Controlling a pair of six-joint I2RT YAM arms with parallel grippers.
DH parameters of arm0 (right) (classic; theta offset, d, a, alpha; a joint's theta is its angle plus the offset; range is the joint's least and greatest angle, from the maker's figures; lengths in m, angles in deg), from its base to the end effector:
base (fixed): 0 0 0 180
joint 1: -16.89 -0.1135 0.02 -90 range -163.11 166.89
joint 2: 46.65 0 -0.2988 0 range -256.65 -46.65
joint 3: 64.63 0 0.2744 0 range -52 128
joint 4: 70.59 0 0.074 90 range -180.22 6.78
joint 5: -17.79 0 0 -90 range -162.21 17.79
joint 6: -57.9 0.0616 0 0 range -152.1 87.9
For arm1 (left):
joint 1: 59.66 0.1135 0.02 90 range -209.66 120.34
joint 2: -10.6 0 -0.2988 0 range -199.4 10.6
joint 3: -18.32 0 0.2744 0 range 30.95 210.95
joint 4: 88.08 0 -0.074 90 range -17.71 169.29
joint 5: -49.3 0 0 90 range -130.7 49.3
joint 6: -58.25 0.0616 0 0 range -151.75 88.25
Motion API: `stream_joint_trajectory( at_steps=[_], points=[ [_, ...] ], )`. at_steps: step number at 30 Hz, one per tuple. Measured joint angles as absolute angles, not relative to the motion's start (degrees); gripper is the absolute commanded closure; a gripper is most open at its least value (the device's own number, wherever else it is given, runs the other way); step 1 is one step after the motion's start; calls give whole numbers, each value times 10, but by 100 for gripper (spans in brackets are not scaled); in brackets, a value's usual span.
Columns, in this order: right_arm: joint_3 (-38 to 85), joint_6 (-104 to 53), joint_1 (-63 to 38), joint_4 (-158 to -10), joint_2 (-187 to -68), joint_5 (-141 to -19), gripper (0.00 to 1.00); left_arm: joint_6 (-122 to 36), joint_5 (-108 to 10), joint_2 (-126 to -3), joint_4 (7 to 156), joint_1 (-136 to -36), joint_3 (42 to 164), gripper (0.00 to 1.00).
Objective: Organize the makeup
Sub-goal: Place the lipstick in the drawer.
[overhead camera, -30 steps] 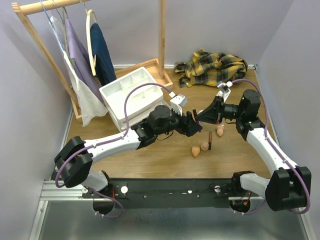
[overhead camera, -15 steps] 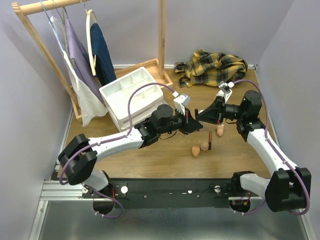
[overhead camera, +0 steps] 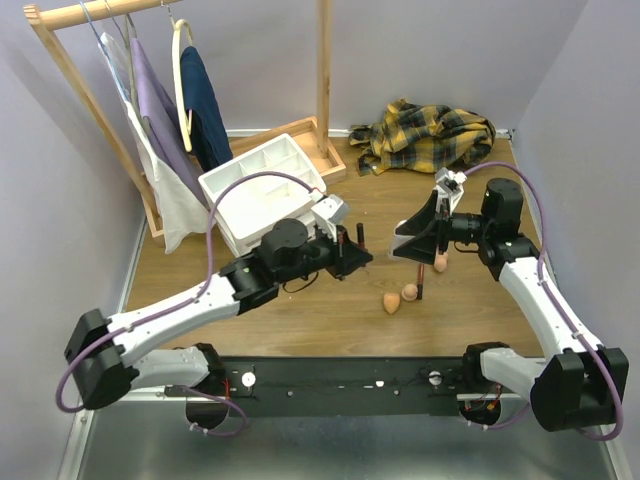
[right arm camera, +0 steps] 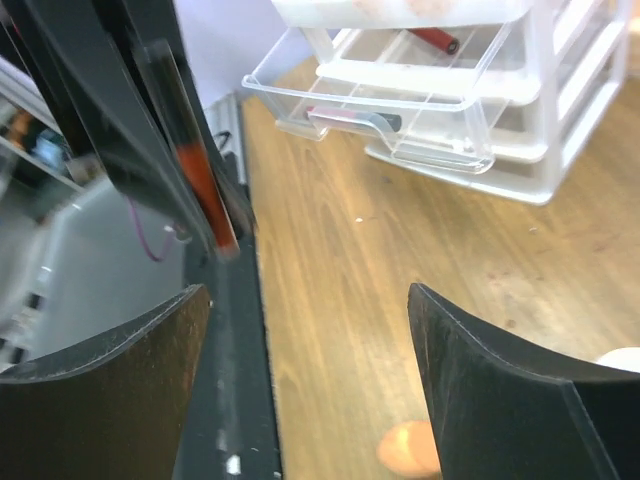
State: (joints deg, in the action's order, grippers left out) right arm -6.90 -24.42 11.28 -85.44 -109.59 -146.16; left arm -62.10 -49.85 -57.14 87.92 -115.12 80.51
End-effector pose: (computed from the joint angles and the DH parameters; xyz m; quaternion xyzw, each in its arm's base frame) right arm 0.2359 0.0827 0.3234 -0.3328 0.6608 0.5425 0.3978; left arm 0.1693 -0.2633 0.3411 0.2157 0.7317 -0.4829 0.4301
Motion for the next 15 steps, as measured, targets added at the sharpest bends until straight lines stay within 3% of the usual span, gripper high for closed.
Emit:
stream_joint_trajectory(
  at_steps=[6, 15],
  points=[
    [-53, -355, 126, -933, -1081, -1460, 11, -560, -423, -469, 726, -1146, 811, 100],
    [-53, -483, 130, -1019, -1081, -1419, 9, -480, -296, -425, 533, -1137, 883, 100]
  ],
)
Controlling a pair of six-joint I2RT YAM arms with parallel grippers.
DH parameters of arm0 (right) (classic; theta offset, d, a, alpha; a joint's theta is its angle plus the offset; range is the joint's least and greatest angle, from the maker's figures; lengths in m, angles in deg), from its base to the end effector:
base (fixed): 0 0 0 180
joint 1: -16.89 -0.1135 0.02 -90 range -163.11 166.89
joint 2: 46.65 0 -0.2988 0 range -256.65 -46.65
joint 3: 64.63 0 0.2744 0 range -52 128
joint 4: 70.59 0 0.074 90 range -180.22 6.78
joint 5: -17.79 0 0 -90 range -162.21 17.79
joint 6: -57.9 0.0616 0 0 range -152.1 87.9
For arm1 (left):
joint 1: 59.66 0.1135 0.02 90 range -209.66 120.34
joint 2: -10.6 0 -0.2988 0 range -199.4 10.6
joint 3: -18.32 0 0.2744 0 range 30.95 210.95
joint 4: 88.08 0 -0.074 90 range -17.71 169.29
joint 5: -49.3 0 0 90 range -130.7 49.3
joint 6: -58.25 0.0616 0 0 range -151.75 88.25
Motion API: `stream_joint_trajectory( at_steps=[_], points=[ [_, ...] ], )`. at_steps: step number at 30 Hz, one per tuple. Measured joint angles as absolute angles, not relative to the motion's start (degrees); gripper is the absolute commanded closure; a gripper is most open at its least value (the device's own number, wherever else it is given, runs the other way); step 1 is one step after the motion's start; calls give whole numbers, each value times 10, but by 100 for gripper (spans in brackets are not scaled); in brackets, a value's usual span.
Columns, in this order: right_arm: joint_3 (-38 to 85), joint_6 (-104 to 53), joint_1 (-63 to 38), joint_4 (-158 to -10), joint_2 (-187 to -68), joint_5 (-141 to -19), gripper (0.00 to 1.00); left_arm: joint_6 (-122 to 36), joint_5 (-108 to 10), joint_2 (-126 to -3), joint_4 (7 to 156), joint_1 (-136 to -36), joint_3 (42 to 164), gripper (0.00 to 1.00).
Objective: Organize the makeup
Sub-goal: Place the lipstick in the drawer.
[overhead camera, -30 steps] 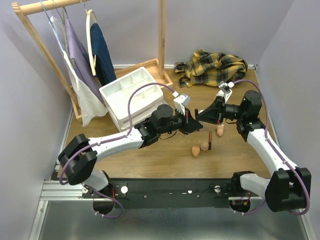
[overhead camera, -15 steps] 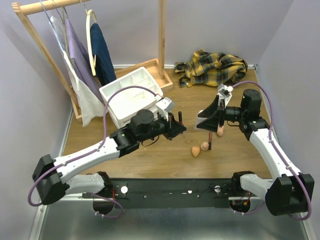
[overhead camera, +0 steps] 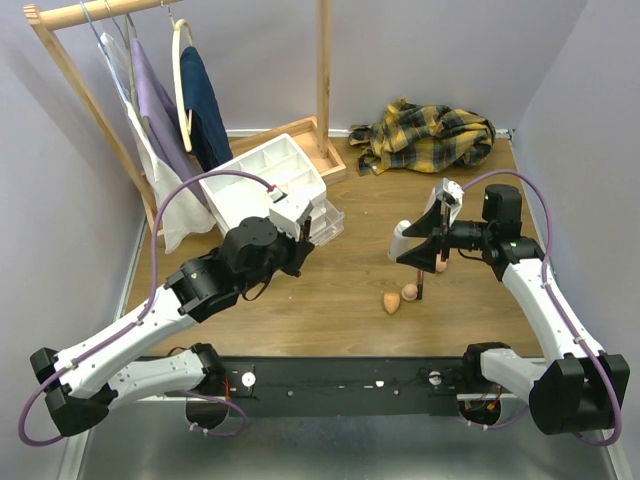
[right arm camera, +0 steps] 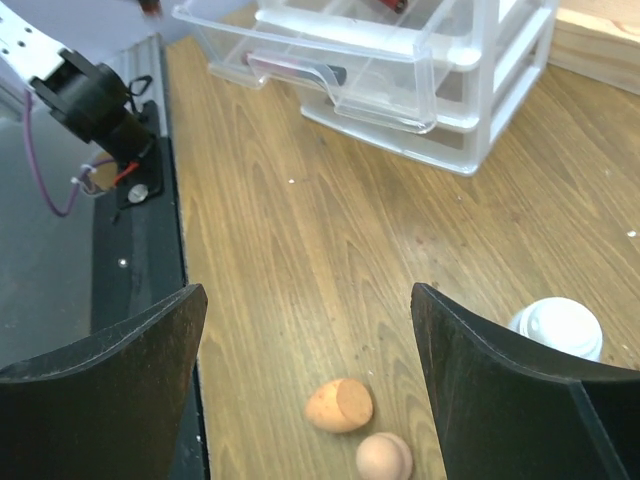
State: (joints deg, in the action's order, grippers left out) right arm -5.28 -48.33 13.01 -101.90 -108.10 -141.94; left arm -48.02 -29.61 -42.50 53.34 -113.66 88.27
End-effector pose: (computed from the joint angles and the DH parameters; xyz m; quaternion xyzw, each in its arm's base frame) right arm 0.2266 0.0733 0.3134 -0.3929 0.6641 0.4586 0.4408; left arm 0.1437 -0.1776 0.3822 0.2151 0.7971 -0.2560 0.5028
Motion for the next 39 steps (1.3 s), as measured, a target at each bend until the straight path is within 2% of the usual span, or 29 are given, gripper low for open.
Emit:
stream_joint_trajectory(
  at_steps=[9, 24, 27, 30, 37, 39],
  points=[
    [-53, -514, 130, -1036, -1081, -1396, 9, -420, -201, -420, 448, -1133, 925, 100],
    [-53, -525, 132, -1041, -1083, -1388, 9, -365, -138, -451, 406, -1132, 960, 99],
    [-53, -527, 132, -1042, -1083, -1388, 9, -355, -132, -468, 406, -1128, 960, 93],
    [-53, -528, 133, -1044, -1083, -1388, 9, -341, -129, -490, 411, -1108, 955, 83],
    [-53, -532, 133, -1048, -1081, -1388, 9, -329, -130, -526, 417, -1073, 940, 52],
    [-53, -532, 133, -1051, -1081, -1388, 9, -327, -131, -525, 420, -1073, 936, 46]
  ],
)
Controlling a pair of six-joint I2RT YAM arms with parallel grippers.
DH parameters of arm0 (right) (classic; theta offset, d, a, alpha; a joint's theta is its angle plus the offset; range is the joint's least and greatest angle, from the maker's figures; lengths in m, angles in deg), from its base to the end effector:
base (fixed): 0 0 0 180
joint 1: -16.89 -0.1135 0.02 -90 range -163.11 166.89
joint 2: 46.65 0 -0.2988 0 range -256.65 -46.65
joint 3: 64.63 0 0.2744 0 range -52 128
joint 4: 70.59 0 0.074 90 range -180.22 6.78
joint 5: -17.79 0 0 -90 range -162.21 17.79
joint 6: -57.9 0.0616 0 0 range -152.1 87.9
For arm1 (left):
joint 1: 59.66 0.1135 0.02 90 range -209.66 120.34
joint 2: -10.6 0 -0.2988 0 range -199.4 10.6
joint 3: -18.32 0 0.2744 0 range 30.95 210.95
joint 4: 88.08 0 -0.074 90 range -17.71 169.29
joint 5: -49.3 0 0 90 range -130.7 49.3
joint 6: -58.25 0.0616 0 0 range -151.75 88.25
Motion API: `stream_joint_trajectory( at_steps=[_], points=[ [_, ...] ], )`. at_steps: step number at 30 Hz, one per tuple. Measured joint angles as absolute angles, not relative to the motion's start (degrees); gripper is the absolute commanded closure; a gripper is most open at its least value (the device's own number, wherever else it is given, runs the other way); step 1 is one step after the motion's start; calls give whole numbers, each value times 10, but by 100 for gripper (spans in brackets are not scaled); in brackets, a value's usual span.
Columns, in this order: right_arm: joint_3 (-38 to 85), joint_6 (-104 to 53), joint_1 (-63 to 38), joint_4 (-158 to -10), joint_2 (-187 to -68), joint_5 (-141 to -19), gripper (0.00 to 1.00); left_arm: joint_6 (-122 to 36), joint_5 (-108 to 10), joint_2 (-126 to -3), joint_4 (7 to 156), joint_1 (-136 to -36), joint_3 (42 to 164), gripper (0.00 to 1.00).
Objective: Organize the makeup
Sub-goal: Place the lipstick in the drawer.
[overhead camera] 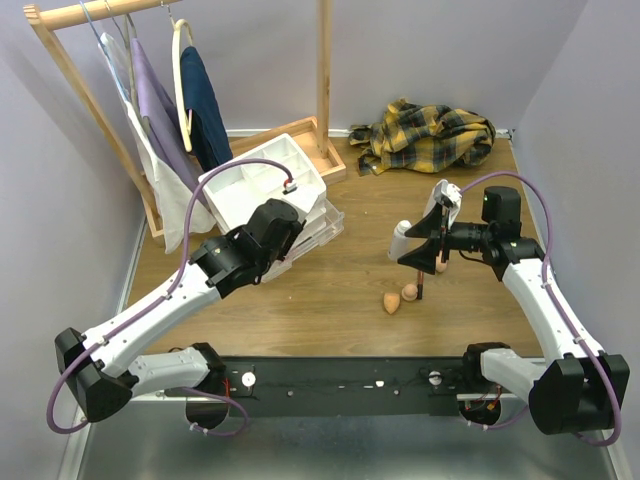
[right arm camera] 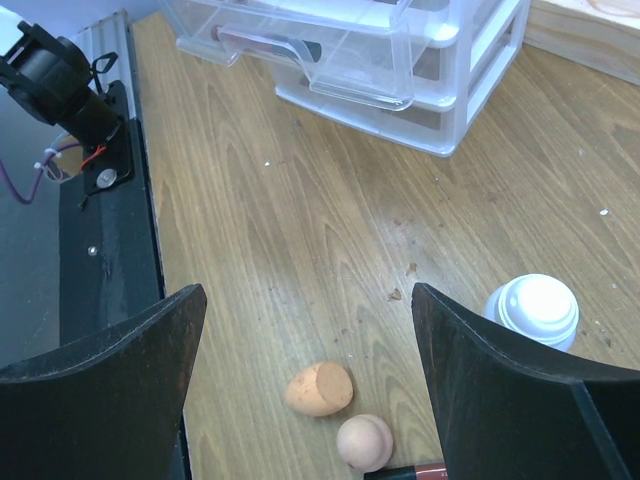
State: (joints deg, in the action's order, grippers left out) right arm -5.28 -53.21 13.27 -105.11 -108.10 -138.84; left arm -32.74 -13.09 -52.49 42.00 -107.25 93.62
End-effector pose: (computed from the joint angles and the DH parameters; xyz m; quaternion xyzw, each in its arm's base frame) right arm 0.2264 0.0710 0.3072 -0.4009 0.6765 0.4279 0.4456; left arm 0.1928 -0.1688 0.3593 0.2482 0.8422 0.0192 0.4781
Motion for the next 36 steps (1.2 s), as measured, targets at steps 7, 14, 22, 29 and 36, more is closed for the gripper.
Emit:
stream_joint_trajectory(
  at_steps=[7, 14, 22, 29, 36],
  points=[
    [-53, -533, 137, -1056, -1081, -1388, 9, -327, -139, -510, 437, -1073, 918, 31],
    [-53, -541, 143, -1058, -1081, -1387, 9, -331, -156, -471, 463, -1072, 884, 19],
    [-53, -549, 149, -1061, -1081, -1374, 9, -334, -196, -394, 508, -1054, 839, 13],
    [-53, -552, 155, -1060, -1081, -1358, 7, -337, -240, -358, 543, -1027, 808, 10],
    [-54, -556, 158, -1061, -1081, -1338, 7, -341, -270, -352, 558, -1018, 805, 9]
  ],
)
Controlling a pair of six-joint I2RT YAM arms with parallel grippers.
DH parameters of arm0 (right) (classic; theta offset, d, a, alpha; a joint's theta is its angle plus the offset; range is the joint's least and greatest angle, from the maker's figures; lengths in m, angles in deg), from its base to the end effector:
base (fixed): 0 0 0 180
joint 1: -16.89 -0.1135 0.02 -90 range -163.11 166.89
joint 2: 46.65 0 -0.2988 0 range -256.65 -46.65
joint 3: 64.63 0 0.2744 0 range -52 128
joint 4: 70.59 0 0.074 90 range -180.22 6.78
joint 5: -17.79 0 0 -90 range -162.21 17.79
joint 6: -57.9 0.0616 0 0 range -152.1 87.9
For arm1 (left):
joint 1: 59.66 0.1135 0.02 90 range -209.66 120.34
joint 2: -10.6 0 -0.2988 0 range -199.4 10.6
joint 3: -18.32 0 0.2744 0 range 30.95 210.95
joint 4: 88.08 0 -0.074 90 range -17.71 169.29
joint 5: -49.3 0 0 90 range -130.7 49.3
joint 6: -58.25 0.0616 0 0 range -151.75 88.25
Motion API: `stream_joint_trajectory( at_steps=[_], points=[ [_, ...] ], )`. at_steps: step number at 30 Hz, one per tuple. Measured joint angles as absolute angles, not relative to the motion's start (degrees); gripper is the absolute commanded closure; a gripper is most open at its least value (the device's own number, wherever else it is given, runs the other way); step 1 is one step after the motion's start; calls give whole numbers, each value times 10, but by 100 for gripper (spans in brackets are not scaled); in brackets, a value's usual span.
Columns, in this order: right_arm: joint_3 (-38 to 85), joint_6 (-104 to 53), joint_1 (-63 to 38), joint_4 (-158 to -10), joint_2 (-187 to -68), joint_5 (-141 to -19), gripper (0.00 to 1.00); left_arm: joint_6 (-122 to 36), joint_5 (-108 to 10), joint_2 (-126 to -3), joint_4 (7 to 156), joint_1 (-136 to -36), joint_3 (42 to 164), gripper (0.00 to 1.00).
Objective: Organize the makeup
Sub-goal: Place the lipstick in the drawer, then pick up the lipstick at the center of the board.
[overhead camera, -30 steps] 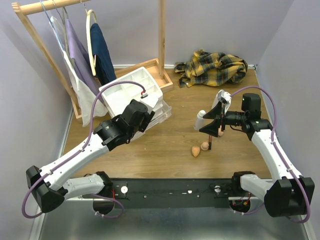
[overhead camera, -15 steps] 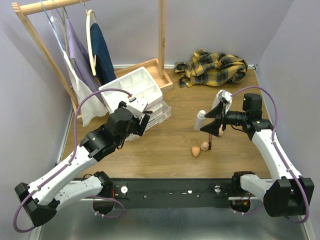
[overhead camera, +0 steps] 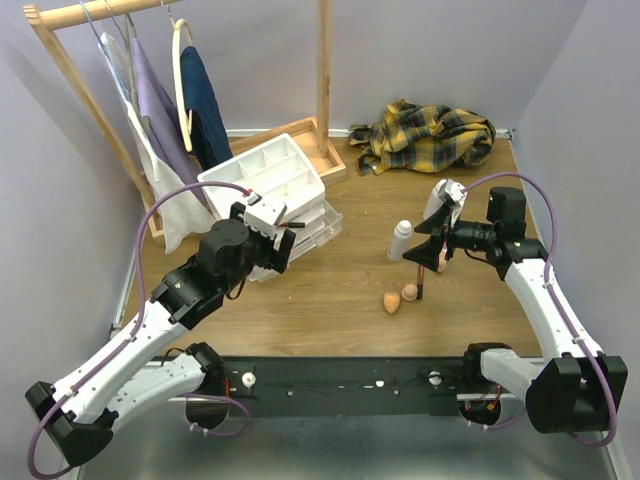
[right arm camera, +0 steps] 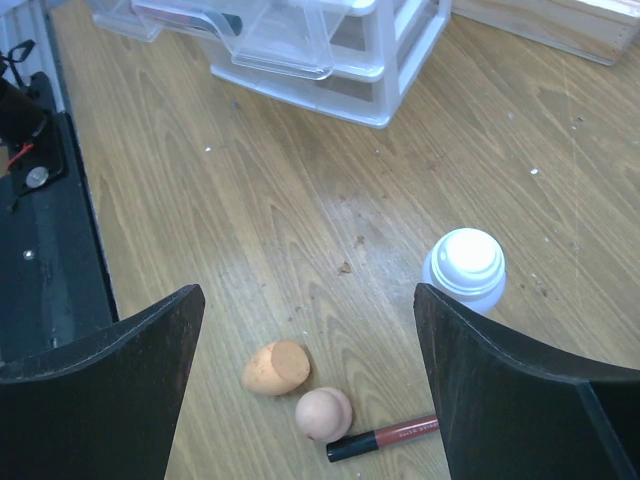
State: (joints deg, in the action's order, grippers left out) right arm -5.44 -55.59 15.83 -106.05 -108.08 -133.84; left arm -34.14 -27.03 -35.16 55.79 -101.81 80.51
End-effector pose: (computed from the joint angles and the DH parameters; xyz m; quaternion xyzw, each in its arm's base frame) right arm 0.2320 0.0585 0.3020 -0.3845 0.7053 0.3774 0.4607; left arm 0.1586 -0.1239 0.3601 0.2116 0.7868 -0.1266 0.5659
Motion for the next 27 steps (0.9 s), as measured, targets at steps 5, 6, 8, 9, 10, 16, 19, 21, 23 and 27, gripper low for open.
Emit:
stream_joint_trajectory(
  at_steps=[5, 6, 8, 9, 10, 16, 19, 21, 23, 27],
  points=[
    [-54, -566, 158, -1071, -1081, -1313, 7, -344, -281, -345, 562, -1016, 804, 9],
    [-54, -569, 158, -1076, -1083, -1306, 7, -344, -283, -343, 563, -1016, 804, 9],
    [-54, -575, 158, -1091, -1091, -1287, 8, -344, -286, -341, 564, -1016, 803, 9],
    [-54, -577, 159, -1097, -1095, -1280, 9, -345, -288, -339, 565, -1016, 802, 9],
    [-53, -580, 159, -1107, -1104, -1268, 9, -345, -288, -338, 565, -1016, 802, 6],
    [-36, -592, 159, -1159, -1139, -1216, 14, -346, -290, -326, 566, -1013, 800, 4],
    [-32, -591, 159, -1170, -1149, -1194, 21, -346, -290, -323, 566, -1012, 799, 4],
    [-31, -587, 159, -1179, -1155, -1176, 24, -346, -290, -323, 566, -1012, 799, 4],
    [-27, -583, 159, -1190, -1163, -1160, 28, -346, -290, -322, 566, -1012, 798, 3],
    [-13, -583, 159, -1206, -1180, -1129, 36, -346, -290, -319, 566, -1012, 796, 3]
  ],
)
